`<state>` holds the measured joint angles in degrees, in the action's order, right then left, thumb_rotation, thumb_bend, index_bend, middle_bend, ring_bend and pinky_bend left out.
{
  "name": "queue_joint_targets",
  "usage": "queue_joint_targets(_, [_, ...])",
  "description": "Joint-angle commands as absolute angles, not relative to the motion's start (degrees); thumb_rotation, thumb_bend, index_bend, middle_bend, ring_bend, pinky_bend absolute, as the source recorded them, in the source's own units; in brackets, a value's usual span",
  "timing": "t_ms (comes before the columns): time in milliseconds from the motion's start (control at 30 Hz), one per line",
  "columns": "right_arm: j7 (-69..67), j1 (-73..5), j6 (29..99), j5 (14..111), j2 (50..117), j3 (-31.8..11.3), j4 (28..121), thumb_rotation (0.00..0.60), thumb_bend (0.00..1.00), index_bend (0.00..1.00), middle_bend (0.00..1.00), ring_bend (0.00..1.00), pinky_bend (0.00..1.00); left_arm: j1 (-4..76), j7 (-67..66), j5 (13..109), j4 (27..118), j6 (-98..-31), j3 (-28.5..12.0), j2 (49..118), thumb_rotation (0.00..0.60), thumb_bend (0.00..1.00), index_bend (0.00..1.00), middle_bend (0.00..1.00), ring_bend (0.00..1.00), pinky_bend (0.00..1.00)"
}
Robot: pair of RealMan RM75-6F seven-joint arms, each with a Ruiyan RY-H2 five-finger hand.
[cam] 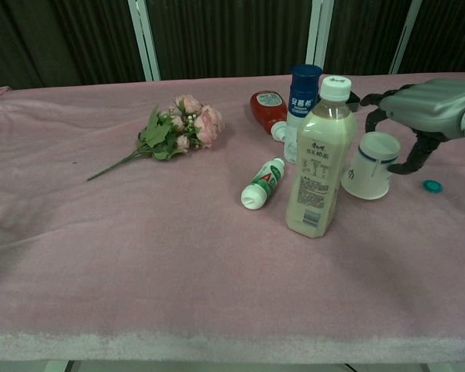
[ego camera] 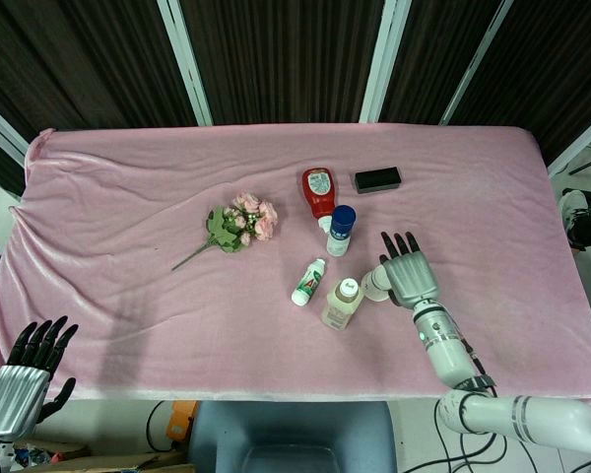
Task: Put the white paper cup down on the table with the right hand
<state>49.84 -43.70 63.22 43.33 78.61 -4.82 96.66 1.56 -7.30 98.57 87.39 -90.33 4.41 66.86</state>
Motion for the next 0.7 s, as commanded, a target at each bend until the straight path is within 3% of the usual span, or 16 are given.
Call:
queue_joint_targets(33, [45.9,-39.9,65.3,48.1,72.7,-1.6,99.7,0.6,0.47,0.54,0.0,0.0,0.0,1.6,-7.4,98.6,87.4,-90.2,4.5,66.9,0.6,0.37,0.0,0.0,0.0,0.02])
queue_joint_targets(200, [42.6,-37.4,64.0,48.5,70.1,0.2,96.0,0.6,0.47,0.54,0.0,0.0,0.0,1.8,-8.2,98.8,87.4,-89.5,4.7,67.2,0.6,0.37,0.0,0.0,0.0,0.02])
queue_joint_targets(500, [40.3,-38.6,57.5,45.1,73.8,-1.0,88.3,0.6,0.47,0.51,0.0,0.0,0.0,1.9,-9.2,98.4,87.7,-88.9,4.6,67.6,0.6,0.37,0.0,0.0,0.0,0.02])
queue_joint_targets(633, [41.7,-39.0,57.8,44.1,74.8,-1.1,87.8,0.6,0.47,0.36,0.0,0.0,0.0,2.0,-8.8,98.4,87.7,-88.9,4.6,67.4,0.6,0.37,0.0,0.0,0.0,0.02])
queue_joint_targets(700, [42.7,-38.9,58.2,42.8,74.4,-1.1,88.6,0.6,0.47,0.19,0.0,0.0,0.0,2.0,-8.4,98.5,87.6,-89.0,4.6,67.3,0.6,0.37,0.0,0.0,0.0,0.02])
